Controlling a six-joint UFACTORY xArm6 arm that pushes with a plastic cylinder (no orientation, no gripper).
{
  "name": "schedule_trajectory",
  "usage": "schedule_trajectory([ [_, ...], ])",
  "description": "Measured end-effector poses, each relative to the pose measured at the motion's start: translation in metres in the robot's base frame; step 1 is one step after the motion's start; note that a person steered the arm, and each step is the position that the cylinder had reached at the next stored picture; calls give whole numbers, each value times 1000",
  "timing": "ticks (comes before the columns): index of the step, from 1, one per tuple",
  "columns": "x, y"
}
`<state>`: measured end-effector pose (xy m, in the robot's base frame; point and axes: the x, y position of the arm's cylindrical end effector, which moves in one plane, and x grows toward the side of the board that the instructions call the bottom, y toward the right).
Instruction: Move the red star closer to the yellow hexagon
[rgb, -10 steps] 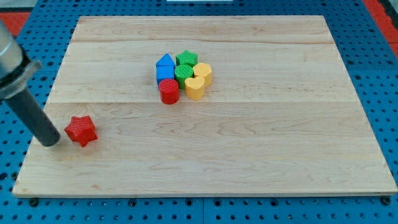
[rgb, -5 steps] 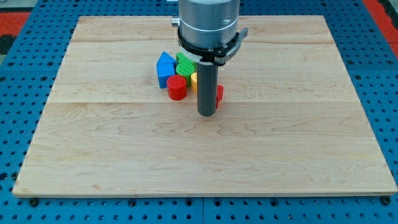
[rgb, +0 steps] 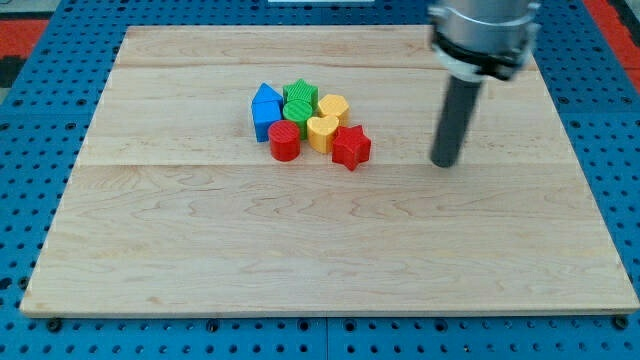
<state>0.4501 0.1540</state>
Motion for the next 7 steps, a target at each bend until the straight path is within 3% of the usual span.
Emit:
schedule_trajectory([
  [2, 22, -71],
  [4, -39, -74],
  [5, -29, -67],
  [6, 21, -59],
  [7, -7, -100],
])
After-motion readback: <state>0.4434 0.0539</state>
